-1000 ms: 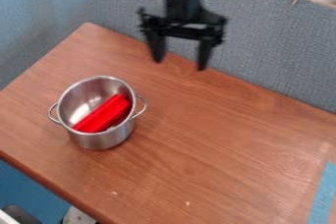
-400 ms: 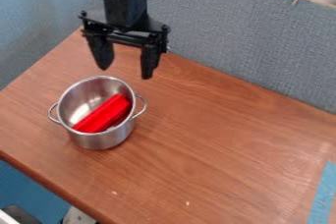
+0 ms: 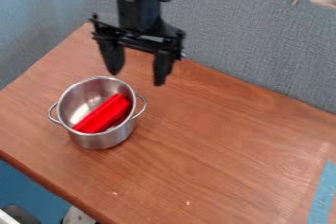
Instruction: Put the red object in the metal pot
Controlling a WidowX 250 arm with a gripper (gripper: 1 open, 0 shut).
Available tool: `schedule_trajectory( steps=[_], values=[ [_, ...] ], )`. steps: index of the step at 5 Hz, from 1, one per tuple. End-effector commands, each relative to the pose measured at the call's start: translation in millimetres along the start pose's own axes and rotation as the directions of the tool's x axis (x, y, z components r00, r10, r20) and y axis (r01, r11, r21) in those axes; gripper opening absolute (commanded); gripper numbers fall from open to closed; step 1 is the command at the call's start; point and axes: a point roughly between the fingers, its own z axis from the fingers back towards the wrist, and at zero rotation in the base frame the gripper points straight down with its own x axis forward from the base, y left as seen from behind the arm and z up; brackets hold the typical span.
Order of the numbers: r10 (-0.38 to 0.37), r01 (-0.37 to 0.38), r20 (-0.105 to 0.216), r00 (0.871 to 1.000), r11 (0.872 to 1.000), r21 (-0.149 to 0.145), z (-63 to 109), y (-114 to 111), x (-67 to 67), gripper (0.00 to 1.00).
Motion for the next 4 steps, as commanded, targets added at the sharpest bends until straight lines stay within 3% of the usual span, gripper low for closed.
schedule_trajectory(
  steps=[1,2,3,4],
  values=[
    [0.071,-0.069,0.062,0.996,0.997,-0.027,0.7,-20,-1.1,1.0],
    [0.162,-0.16,0.068,0.985,0.987,-0.034,-8.7,-24,-1.3,1.0],
    [0.142,-0.141,0.033,0.989,0.99,-0.014,-16.2,-27,-4.0,1.0],
    [0.12,-0.12,0.029,0.992,0.993,-0.011,-45.8,-33,5.0,1.0]
  ],
)
